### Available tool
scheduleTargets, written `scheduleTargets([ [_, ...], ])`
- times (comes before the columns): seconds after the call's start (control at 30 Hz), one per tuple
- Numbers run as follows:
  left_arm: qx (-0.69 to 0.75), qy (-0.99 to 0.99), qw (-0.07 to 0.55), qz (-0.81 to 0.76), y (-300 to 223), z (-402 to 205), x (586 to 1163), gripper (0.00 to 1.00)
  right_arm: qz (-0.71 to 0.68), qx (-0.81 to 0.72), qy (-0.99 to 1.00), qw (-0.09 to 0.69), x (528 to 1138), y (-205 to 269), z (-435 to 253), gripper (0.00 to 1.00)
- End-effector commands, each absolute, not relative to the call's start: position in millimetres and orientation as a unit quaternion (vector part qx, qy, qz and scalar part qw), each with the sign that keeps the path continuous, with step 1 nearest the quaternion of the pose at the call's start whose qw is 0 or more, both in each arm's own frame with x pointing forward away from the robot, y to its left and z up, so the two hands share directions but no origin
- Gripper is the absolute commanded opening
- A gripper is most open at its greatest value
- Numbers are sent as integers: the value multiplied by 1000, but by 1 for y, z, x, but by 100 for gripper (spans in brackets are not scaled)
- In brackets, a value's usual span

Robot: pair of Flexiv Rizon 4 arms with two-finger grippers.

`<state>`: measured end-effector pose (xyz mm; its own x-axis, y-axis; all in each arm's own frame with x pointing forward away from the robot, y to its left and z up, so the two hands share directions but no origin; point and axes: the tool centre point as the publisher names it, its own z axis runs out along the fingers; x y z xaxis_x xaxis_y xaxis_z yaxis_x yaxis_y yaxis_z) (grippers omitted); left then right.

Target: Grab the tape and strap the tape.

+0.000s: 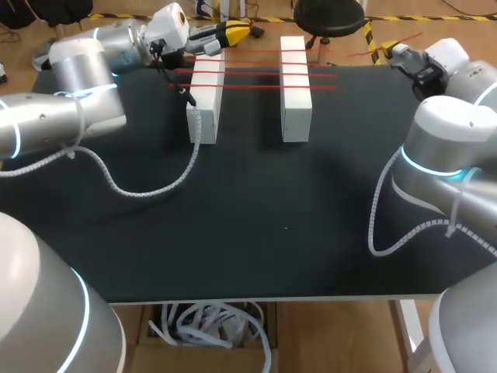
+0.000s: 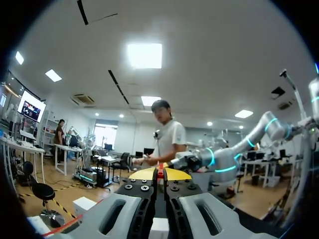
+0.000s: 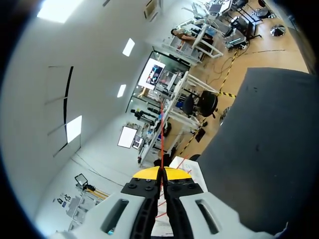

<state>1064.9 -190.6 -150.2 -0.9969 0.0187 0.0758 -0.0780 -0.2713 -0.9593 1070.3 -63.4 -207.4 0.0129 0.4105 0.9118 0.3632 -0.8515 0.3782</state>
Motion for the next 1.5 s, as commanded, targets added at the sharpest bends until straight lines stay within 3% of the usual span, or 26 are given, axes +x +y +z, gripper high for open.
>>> scheduleTargets([
  [0.03, 3, -684, 26, 729, -191, -138, 1069, 0, 642, 714, 279, 17, 1069, -65, -203, 0],
  [0.57, 51, -795, -30, 604, -188, -140, 1071, 0, 629, 708, 318, 33, 1069, -66, -202, 0],
  [1.2, 50, -815, -28, 577, -193, -140, 1073, 0, 626, 696, 348, 40, 1068, -63, -200, 0],
  [1.5, 50, -828, 12, 559, -210, -146, 1075, 0, 626, 696, 348, 40, 1068, -63, -200, 0],
])
